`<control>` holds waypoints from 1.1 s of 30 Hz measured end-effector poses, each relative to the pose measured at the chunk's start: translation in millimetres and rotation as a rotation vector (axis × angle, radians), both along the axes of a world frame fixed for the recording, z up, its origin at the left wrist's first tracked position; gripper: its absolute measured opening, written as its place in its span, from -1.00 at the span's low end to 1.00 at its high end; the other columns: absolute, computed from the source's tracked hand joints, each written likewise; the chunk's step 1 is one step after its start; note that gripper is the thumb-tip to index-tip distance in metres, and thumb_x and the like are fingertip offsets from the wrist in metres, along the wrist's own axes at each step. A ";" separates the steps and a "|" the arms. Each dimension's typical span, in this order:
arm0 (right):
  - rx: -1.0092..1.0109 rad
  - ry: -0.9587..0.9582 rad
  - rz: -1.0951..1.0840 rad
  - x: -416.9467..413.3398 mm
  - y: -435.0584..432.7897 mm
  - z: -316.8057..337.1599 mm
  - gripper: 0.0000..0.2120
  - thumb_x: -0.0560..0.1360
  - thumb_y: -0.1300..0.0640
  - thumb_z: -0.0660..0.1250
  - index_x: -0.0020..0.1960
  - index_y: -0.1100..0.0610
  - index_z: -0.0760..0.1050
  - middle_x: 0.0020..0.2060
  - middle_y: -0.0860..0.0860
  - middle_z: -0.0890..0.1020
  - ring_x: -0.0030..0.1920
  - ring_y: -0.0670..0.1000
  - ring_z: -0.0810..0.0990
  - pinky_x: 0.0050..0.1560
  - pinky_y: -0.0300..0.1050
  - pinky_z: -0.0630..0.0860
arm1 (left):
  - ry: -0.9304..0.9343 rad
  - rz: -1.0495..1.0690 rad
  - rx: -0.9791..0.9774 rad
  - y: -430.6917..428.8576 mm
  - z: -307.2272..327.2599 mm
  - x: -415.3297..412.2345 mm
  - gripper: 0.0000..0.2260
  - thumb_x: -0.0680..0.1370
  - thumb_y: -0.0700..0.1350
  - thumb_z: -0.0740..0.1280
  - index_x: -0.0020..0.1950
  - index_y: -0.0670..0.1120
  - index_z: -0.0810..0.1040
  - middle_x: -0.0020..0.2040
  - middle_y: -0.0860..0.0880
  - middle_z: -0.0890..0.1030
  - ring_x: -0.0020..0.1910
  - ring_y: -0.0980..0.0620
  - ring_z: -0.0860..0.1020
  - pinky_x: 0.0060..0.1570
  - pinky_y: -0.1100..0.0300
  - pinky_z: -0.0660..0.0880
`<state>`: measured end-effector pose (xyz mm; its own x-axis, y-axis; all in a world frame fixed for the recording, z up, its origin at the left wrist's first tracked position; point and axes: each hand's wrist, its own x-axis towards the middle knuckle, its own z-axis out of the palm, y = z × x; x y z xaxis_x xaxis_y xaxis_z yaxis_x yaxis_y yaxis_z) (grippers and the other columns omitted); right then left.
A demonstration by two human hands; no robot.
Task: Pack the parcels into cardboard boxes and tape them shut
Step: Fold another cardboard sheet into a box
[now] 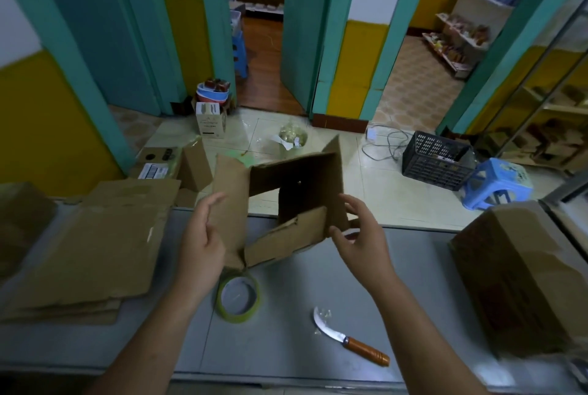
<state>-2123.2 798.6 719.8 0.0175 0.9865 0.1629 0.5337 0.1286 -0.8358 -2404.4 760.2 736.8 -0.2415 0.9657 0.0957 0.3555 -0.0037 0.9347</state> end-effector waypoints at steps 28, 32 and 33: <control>-0.078 -0.637 -0.077 -38.0 46.9 -13.8 -0.57 0.41 -0.12 0.53 0.21 -0.07 0.51 0.13 0.00 0.41 0.11 0.08 0.48 0.02 0.02 0.59 | 0.386 0.013 -0.259 23.6 -54.2 -9.1 -0.47 0.50 0.06 0.59 0.41 -0.11 0.63 0.56 -0.10 0.35 0.38 -0.12 0.51 0.29 0.13 0.46; 0.228 -0.463 -0.062 -47.5 53.6 4.4 -0.44 0.44 0.06 0.54 0.39 0.00 0.46 0.39 0.08 0.40 0.40 0.14 0.36 0.38 0.11 0.43 | 0.407 0.023 -0.256 25.6 -52.2 -8.3 -0.53 0.53 0.05 0.56 0.39 -0.08 0.65 0.59 -0.09 0.34 0.33 -0.12 0.55 0.16 0.17 0.47; 0.299 -0.452 -0.009 -52.9 56.6 10.2 -0.39 0.45 0.09 0.53 0.45 0.02 0.42 0.46 0.07 0.37 0.48 0.14 0.31 0.47 0.11 0.35 | 0.400 0.022 -0.264 24.5 -51.5 -8.6 -0.53 0.53 0.06 0.56 0.39 -0.09 0.65 0.60 -0.09 0.33 0.33 -0.13 0.55 0.12 0.19 0.46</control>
